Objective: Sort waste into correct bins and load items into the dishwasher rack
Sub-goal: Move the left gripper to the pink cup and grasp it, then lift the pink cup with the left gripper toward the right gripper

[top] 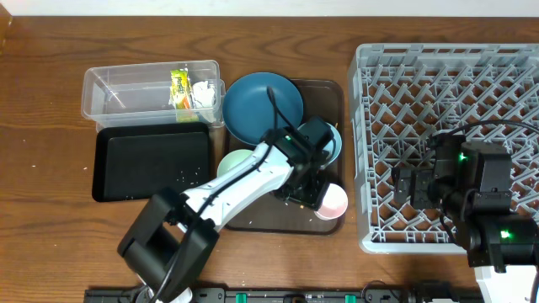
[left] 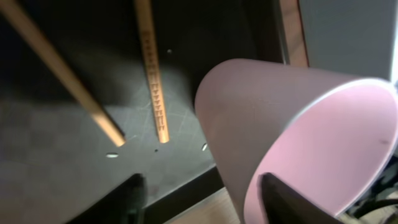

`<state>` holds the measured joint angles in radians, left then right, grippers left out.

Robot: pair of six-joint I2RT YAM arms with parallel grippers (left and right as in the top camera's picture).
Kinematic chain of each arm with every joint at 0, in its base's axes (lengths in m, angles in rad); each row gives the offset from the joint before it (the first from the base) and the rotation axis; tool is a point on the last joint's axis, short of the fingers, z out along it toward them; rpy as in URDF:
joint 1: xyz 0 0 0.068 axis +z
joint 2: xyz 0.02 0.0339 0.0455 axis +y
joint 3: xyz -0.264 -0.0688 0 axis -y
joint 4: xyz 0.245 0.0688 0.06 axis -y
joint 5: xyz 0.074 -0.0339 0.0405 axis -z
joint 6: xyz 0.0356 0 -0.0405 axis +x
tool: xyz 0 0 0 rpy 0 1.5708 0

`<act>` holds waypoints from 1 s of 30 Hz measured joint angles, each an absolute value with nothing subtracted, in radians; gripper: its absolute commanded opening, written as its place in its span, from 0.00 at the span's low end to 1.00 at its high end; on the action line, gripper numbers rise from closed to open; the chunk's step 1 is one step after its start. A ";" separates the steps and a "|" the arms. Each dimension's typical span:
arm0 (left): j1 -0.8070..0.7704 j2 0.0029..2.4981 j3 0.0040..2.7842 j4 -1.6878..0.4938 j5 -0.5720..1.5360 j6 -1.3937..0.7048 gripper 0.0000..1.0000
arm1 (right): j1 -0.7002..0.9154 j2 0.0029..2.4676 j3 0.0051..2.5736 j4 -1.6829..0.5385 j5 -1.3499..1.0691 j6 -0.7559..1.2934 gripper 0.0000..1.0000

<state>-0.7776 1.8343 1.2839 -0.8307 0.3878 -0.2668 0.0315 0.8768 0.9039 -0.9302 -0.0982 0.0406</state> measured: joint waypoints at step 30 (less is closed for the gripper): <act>-0.271 1.523 1.283 -0.788 0.772 -0.245 0.06 | 0.020 0.958 0.904 -0.832 -0.337 0.067 0.99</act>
